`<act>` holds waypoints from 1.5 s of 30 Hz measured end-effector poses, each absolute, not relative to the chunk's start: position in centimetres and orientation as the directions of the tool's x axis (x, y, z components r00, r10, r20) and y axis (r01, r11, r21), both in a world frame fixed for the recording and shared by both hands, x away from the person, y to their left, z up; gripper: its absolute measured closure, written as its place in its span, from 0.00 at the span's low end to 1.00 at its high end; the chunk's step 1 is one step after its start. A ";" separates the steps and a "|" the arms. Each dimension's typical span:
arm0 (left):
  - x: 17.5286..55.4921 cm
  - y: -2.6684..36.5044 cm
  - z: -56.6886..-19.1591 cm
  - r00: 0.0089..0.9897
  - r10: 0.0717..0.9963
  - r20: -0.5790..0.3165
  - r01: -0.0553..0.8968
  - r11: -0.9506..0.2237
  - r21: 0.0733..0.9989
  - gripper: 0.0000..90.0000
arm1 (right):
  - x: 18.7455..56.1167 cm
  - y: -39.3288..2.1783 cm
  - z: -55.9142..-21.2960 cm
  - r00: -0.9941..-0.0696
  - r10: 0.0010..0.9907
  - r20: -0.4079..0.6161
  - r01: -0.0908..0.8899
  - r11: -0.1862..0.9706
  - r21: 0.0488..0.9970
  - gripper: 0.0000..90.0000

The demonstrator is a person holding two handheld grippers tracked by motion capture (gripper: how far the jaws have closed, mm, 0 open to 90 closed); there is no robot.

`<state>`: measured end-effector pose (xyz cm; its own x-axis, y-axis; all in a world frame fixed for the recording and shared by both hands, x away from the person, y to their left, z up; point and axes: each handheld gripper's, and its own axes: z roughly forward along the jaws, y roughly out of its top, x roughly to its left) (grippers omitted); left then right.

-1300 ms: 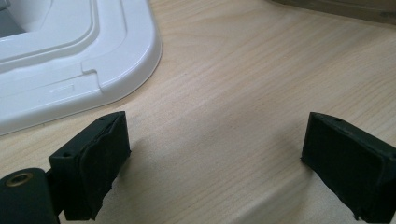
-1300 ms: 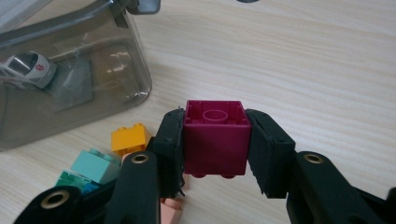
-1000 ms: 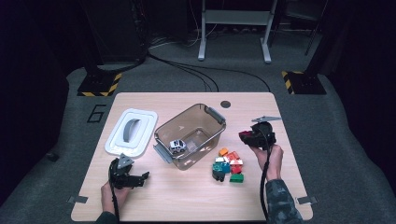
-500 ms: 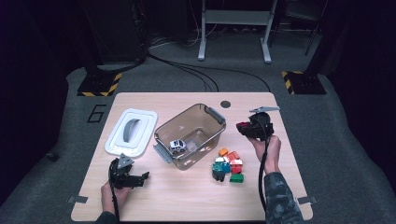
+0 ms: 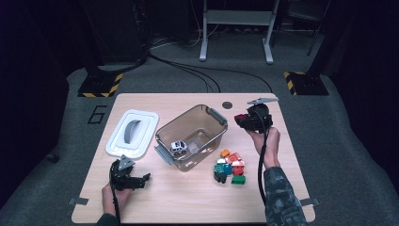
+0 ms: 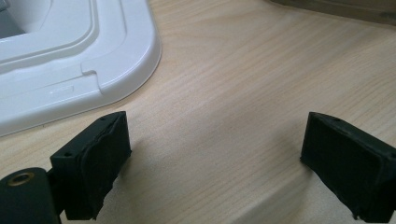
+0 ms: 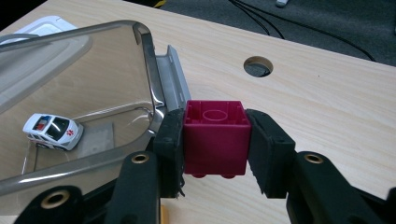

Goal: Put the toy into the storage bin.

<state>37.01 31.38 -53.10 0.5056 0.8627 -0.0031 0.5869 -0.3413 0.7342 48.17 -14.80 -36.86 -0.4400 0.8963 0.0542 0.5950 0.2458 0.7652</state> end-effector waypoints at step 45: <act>37.0 31.4 -53.1 0.505 0.863 -0.004 0.587 -0.341 0.734 0.09 | 48.4 -7.3 -38.6 -0.589 0.808 0.008 0.577 0.414 0.704 0.61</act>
<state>37.02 31.36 -53.10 0.5054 0.8629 -0.0035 0.5871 -0.3409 0.7342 48.37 -7.30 -38.64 -0.5890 0.8081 0.0077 0.5771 0.4139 0.7040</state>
